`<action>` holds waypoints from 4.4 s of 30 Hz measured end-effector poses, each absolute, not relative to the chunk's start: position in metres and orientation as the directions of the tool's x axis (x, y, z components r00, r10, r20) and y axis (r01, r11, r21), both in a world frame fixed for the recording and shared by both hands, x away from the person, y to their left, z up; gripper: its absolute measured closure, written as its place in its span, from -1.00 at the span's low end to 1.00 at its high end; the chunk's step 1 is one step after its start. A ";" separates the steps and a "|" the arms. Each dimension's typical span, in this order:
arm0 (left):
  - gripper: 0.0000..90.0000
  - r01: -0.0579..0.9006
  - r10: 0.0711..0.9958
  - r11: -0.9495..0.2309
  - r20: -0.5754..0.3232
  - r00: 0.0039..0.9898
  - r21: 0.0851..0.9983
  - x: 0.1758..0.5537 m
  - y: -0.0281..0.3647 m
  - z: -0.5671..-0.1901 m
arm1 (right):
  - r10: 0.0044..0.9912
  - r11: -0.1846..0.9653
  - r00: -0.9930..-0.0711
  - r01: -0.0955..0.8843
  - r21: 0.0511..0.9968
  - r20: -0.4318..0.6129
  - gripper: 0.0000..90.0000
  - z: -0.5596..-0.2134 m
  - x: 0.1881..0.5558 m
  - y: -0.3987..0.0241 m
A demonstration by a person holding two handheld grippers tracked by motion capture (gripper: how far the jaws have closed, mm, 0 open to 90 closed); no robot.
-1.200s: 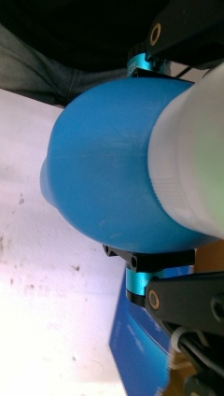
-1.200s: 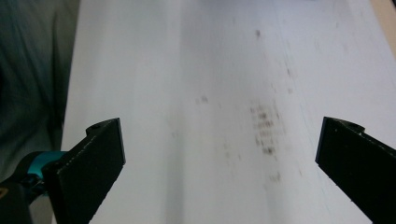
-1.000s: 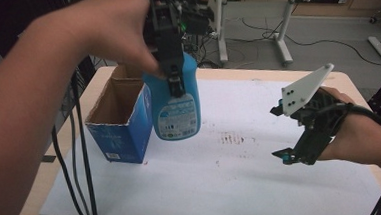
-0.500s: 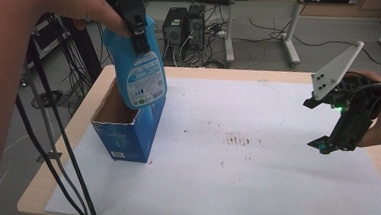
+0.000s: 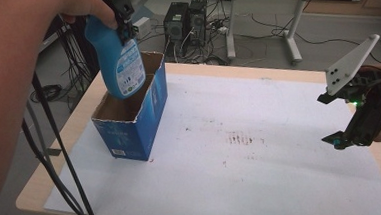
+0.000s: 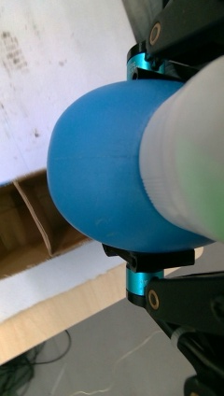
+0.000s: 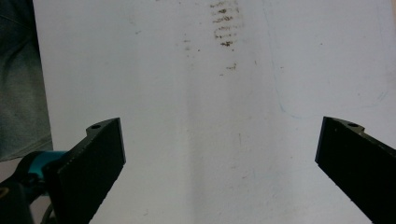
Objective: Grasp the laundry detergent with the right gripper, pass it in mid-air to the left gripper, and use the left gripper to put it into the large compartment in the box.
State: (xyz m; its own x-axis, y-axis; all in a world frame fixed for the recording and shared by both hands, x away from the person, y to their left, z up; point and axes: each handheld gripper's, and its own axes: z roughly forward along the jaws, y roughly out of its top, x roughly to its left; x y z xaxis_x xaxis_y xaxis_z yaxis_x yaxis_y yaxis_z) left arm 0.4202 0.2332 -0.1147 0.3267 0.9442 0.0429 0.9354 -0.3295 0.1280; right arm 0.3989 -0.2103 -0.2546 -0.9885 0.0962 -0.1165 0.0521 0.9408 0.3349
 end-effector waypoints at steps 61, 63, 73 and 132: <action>-0.38 0.654 0.654 -0.756 0.003 0.756 0.005 0.444 0.243 -0.288 | 0.134 0.944 -0.987 0.101 0.313 -0.084 -0.98 -0.261 0.405 -0.212; -0.39 0.652 0.652 -0.758 0.002 0.758 0.006 0.444 0.242 -0.286 | 0.132 0.944 -0.988 0.100 0.314 -0.084 -0.99 -0.261 0.404 -0.212; -0.49 0.652 0.652 -0.759 0.009 0.759 0.003 0.439 0.241 -0.261 | 0.130 0.941 -0.988 0.095 0.323 -0.086 -0.99 -0.259 0.403 -0.215; -0.96 0.150 0.149 -0.989 -0.050 0.988 0.010 0.418 0.097 -0.255 | 0.062 0.990 -0.998 0.060 0.127 -0.006 -0.99 -0.296 0.460 -0.179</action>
State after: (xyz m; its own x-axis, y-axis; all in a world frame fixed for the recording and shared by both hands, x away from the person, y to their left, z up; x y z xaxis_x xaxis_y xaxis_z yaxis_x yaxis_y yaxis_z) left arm 0.4180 0.0971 -0.2553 0.9875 0.1492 -0.0499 0.1499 -0.9887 0.0101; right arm 0.4605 -0.1793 -0.2959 -0.9981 0.0616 -0.0060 0.0604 0.9900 0.1272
